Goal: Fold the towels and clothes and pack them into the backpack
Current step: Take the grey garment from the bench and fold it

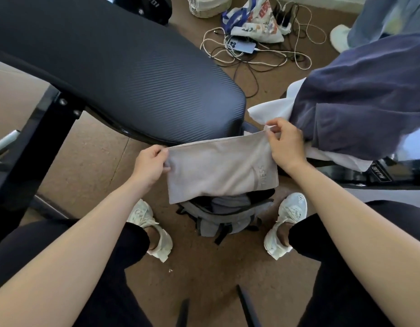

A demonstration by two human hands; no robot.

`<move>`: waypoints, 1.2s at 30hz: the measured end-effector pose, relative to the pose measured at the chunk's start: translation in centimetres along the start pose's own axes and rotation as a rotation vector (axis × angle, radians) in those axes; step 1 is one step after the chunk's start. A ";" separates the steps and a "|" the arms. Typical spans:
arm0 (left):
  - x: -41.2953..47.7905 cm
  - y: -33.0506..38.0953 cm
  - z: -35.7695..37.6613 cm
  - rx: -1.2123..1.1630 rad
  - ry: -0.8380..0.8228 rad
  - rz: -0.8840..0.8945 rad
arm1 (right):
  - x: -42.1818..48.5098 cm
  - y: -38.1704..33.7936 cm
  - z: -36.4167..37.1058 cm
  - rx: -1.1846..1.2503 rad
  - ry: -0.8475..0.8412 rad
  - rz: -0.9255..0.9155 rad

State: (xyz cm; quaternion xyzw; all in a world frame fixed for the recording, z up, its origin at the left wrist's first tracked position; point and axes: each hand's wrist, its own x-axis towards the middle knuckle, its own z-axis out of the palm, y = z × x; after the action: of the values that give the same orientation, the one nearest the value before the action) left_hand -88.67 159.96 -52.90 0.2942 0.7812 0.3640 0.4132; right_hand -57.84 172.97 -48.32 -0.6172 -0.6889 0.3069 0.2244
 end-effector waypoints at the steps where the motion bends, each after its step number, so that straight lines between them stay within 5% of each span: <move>1: 0.3 -0.6 0.2 0.068 0.000 -0.036 | -0.2 0.1 0.2 -0.027 -0.032 0.012; 6: -0.6 -2.1 1.1 0.235 -0.129 -0.225 | -2.2 1.3 0.9 -0.187 -0.228 0.071; 11: -1.7 -2.5 2.1 -0.014 -0.235 -0.564 | -4.2 3.0 1.0 -0.191 -0.329 0.262; 18: -2.6 -2.6 1.8 -0.171 -0.262 -0.622 | -4.6 4.3 1.5 0.261 -0.327 0.618; 25: -2.5 -1.8 1.7 -0.397 -0.152 -0.469 | -4.2 3.6 1.3 0.508 -0.444 0.723; 31: -2.6 -0.1 1.3 -0.426 -0.071 -0.423 | -3.8 2.7 0.9 0.757 -0.381 0.640; 36: -4.7 2.4 1.5 -0.196 0.051 -0.001 | -3.8 0.5 0.3 0.855 -0.331 0.434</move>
State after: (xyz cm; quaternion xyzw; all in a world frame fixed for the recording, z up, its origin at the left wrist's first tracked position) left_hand -84.76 158.19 -49.52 0.2425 0.7523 0.4458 0.4201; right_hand -57.17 169.22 -48.67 -0.5422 -0.3838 0.6948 0.2757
